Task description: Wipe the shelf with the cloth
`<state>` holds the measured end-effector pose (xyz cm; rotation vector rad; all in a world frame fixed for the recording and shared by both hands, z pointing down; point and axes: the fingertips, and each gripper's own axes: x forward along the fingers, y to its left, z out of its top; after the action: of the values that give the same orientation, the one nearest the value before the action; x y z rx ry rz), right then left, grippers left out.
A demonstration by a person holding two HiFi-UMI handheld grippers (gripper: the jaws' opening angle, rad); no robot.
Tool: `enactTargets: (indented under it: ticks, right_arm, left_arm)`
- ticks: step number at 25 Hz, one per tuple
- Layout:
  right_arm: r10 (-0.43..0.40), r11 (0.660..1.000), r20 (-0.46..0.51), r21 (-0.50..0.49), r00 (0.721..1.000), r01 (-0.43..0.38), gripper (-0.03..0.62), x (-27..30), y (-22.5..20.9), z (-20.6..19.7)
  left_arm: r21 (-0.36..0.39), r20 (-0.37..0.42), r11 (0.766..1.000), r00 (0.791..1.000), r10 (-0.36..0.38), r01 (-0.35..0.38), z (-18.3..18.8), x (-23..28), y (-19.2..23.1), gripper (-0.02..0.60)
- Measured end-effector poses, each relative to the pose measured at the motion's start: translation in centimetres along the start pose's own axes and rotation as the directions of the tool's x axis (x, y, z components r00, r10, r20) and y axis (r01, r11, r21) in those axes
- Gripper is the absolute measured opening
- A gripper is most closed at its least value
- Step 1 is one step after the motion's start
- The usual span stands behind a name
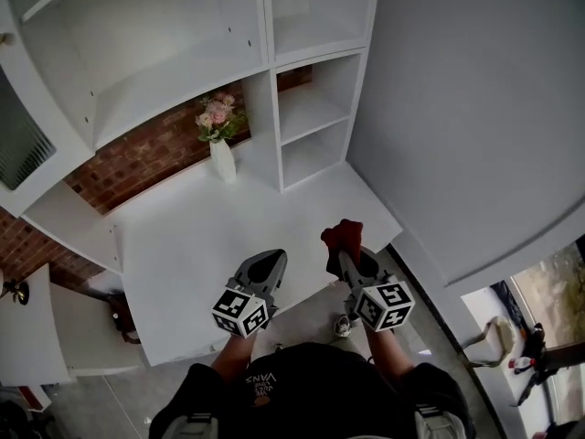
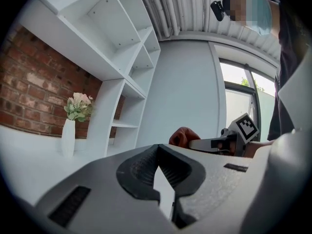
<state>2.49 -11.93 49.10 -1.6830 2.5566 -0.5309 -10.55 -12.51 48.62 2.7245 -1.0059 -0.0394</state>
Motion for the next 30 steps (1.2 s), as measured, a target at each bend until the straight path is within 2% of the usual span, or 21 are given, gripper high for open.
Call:
enactTargets:
  ticks: [4, 8, 15, 22, 30]
  right_arm:
    - [0.082, 0.996, -0.027, -0.017, 0.996, -0.082, 0.055, 1.0, -3.4, 1.5]
    - [0.151, 0.987, -0.047, -0.039, 0.987, -0.153, 0.055, 1.7, -6.7, 3.1]
    - [0.24, 0.967, -0.063, -0.071, 0.969, -0.244, 0.055, 2.3, -11.5, 5.1]
    - [0.328, 0.939, -0.082, -0.076, 0.941, -0.334, 0.055, 3.2, -13.0, 6.4]
    - [0.362, 0.928, -0.073, -0.072, 0.929, -0.367, 0.055, 5.9, -13.4, 7.4]
  left_arm:
    - [0.027, 0.013, 0.998, 0.999, 0.051, -0.051, 0.2, 4.0, -1.0, 0.006]
    - [0.023, 0.042, 0.993, 0.993, 0.113, -0.114, 0.6, 7.7, -2.0, 0.006]
    - [0.004, 0.068, 0.975, 0.973, 0.222, -0.223, 0.0, 11.4, -3.9, 0.006]
    - [0.003, 0.055, 0.949, 0.948, 0.314, -0.315, -0.1, 12.7, -4.9, 0.006]
    - [0.017, 0.065, 0.945, 0.943, 0.325, -0.327, 0.9, 14.5, -3.4, 0.006]
